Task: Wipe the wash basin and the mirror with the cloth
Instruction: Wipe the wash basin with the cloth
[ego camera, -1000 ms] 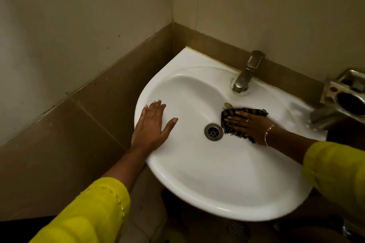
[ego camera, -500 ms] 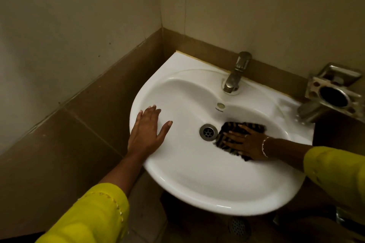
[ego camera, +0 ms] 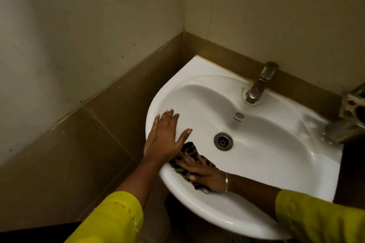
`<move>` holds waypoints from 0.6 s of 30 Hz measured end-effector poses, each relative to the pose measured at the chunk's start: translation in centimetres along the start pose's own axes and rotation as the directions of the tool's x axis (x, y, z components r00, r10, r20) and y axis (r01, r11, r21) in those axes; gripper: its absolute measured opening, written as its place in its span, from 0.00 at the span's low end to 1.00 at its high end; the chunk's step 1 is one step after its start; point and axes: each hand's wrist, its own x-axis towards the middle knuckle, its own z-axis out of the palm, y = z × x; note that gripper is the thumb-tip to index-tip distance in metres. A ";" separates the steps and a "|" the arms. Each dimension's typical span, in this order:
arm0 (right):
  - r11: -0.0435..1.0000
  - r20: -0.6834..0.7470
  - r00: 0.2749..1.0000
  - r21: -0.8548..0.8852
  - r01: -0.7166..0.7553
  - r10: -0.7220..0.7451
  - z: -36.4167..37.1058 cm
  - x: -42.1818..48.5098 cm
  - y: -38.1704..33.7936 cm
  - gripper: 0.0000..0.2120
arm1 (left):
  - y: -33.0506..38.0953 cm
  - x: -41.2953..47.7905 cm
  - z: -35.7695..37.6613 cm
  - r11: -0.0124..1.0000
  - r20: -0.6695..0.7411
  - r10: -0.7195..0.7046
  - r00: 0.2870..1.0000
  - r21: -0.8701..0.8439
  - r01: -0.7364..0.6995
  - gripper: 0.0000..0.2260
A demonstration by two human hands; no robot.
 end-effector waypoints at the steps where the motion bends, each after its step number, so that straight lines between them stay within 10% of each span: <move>1: 0.996 -0.021 0.999 -0.086 -0.039 0.037 -0.4 1.3 -0.1 0.26 | 0.0 0.0 -0.1 1.000 -0.002 -0.001 1.000 -0.004 0.001 0.51; 7: 0.825 -0.079 0.990 -0.547 -0.138 0.113 -4.3 8.8 2.1 0.39 | -0.1 0.2 -0.2 1.000 -0.021 0.013 1.000 -0.003 -0.013 0.40; 11: 0.493 -0.115 0.991 -0.859 -0.137 0.074 -7.9 11.4 5.1 0.39 | -0.2 0.2 -0.1 1.000 -0.037 0.004 0.999 -0.014 -0.005 0.40; 18: 0.287 -0.404 0.900 -0.854 -0.434 0.162 -10.2 9.2 5.8 0.30 | -0.1 0.0 -0.2 1.000 -0.035 -0.024 0.999 -0.015 0.024 0.44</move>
